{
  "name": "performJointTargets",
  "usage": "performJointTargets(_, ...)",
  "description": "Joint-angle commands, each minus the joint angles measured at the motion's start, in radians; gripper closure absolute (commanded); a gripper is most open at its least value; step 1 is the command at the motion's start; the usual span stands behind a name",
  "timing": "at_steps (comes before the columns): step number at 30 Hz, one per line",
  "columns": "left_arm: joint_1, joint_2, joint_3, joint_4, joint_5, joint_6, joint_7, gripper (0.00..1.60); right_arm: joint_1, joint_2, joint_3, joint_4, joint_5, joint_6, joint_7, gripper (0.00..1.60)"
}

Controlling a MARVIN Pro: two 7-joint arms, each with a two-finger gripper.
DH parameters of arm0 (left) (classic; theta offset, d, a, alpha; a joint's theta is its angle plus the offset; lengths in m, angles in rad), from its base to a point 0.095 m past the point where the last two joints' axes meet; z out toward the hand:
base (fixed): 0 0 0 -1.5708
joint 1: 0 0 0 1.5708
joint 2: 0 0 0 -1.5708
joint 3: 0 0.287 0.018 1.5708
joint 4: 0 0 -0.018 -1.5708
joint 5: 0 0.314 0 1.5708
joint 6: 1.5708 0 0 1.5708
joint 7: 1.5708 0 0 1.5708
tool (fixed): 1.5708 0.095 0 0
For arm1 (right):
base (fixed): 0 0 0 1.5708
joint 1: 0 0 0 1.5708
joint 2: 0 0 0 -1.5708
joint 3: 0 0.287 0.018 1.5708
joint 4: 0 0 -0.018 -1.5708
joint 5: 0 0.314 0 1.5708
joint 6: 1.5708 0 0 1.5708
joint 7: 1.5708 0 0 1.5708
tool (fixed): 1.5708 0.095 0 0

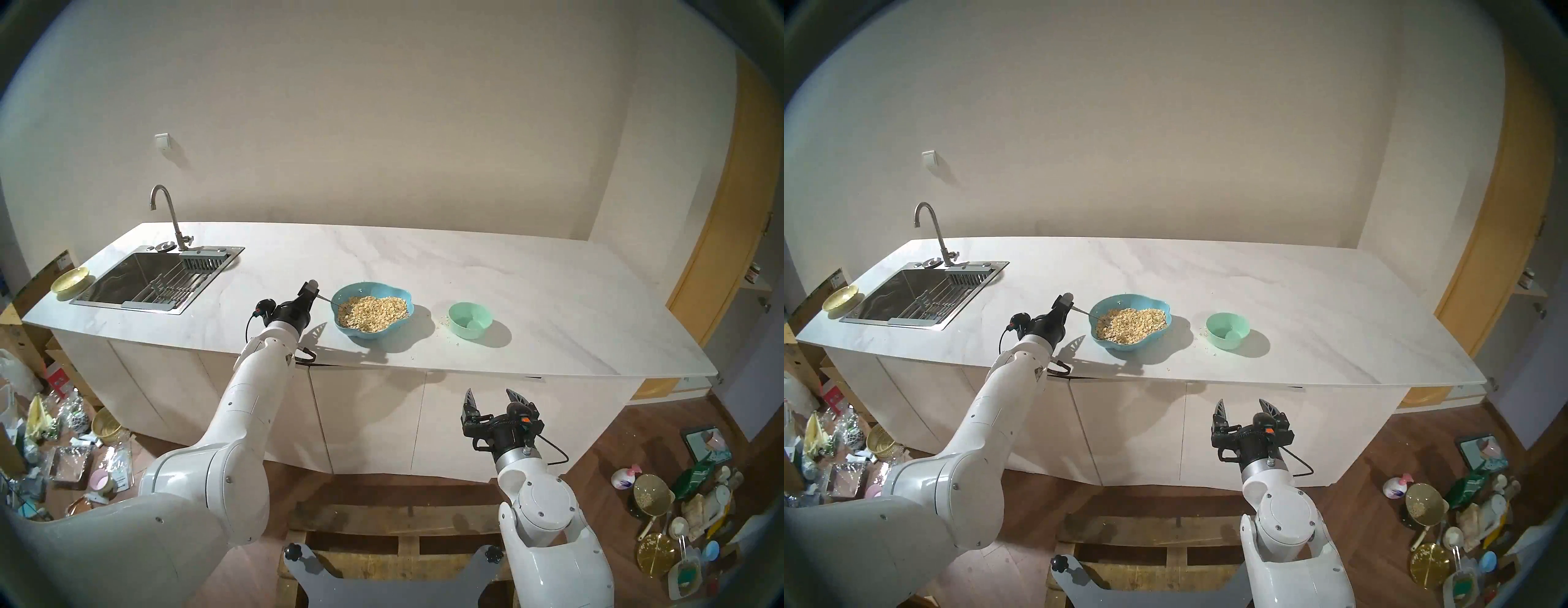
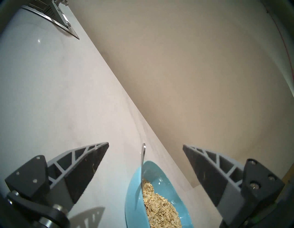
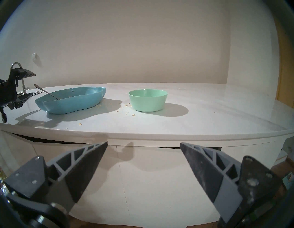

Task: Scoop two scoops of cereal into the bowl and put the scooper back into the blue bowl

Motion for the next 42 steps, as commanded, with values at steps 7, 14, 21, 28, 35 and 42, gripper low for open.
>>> performJointTargets(7,-0.107,-0.014,0.025,0.078,0.003,-0.027,-0.026,0.00,0.006,-0.001,0.000,-0.023,0.000,-0.005,-0.001,0.00)
performJointTargets(14,-0.152,-0.010,0.043,0.144,0.009,-0.048,-0.031,0.00,0.006,-0.001,0.000,-0.023,0.000,-0.005,-0.001,0.00)
performJointTargets(21,-0.191,0.007,0.052,0.209,0.016,-0.068,-0.031,0.00,0.006,-0.001,0.000,-0.023,0.000,-0.005,-0.001,0.00)
performJointTargets(28,-0.219,0.024,0.062,0.254,0.024,-0.080,-0.037,0.00,0.006,-0.001,0.000,-0.023,0.000,-0.005,-0.001,0.00)
performJointTargets(35,-0.247,0.035,0.067,0.308,0.027,-0.097,-0.040,0.00,0.006,-0.001,0.000,-0.023,0.000,-0.005,-0.001,0.00)
performJointTargets(42,-0.276,0.029,0.069,0.365,0.026,-0.103,-0.036,0.00,0.006,-0.001,0.000,-0.023,0.000,-0.005,-0.001,0.00)
